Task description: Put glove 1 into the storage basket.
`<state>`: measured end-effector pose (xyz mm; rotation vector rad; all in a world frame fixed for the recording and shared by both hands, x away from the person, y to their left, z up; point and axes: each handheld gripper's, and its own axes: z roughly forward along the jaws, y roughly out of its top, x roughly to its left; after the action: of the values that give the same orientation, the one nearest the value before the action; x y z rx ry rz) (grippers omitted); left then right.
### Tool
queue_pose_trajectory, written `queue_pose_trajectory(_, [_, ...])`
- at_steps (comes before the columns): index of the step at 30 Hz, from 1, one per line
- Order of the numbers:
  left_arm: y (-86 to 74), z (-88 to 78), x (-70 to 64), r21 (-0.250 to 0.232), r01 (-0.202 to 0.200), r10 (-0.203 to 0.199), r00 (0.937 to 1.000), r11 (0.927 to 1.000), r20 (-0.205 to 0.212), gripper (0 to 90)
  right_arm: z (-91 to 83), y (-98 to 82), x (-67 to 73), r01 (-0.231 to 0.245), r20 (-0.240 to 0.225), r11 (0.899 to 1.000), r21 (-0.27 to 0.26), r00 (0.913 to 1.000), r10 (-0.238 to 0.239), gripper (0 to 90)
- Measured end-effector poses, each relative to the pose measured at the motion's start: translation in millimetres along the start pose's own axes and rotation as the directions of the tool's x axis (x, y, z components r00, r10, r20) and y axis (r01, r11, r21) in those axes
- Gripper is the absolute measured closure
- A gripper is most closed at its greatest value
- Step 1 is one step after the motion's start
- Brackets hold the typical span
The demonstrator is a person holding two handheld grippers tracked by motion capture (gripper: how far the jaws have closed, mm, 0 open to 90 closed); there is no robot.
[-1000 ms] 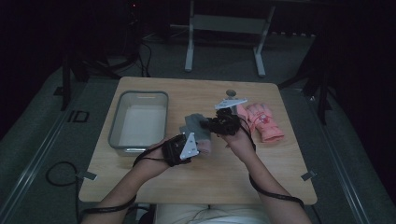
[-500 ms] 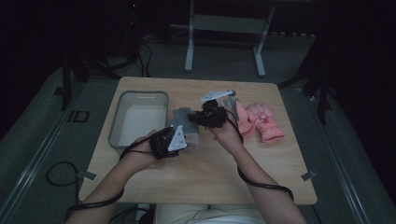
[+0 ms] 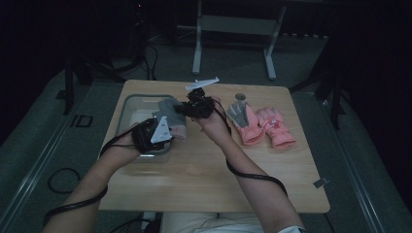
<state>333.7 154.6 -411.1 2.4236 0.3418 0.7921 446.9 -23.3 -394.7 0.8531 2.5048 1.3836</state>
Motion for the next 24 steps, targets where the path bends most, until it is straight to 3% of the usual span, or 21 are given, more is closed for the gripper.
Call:
queue_pose_trajectory(10, [-38.3,-2.6,17.7,0.043,0.042,-0.042,0.9991,0.9982,0.002,70.0,42.8,17.2,15.3,0.007,-0.025,1.000,0.021,0.9997,-0.006,76.6])
queue_pose_trajectory(12, [-38.3,-2.6,17.7,0.043,0.042,-0.042,0.9991,0.9982,0.002,70.0,47.9,18.6,16.2,0.006,-0.030,1.000,0.024,0.9995,-0.005,76.6])
queue_pose_trajectory(13, [-49.5,0.7,24.3,0.055,0.048,-0.049,0.9987,0.9973,0.014,70.0,56.7,20.1,16.9,-0.003,-0.034,1.000,0.027,0.9994,0.004,76.6])
queue_pose_trajectory(17, [-60.3,10.0,29.9,0.090,0.051,-0.053,0.9985,0.9947,0.017,70.1,74.1,20.2,16.0,-0.008,-0.029,0.999,0.052,0.9995,0.009,76.6])
queue_pose_trajectory(19, [-64.5,15.9,31.7,0.101,0.064,-0.068,0.9970,0.9929,0.037,70.1,80.5,19.9,16.2,-0.004,-0.022,0.998,0.061,0.9997,0.005,76.6])
queue_pose_trajectory(24, [-71.8,27.8,35.8,0.124,0.041,-0.052,0.9949,0.9914,0.087,70.0,96.6,12.3,9.9,-0.029,-0.010,0.995,0.094,0.9995,0.031,76.6])
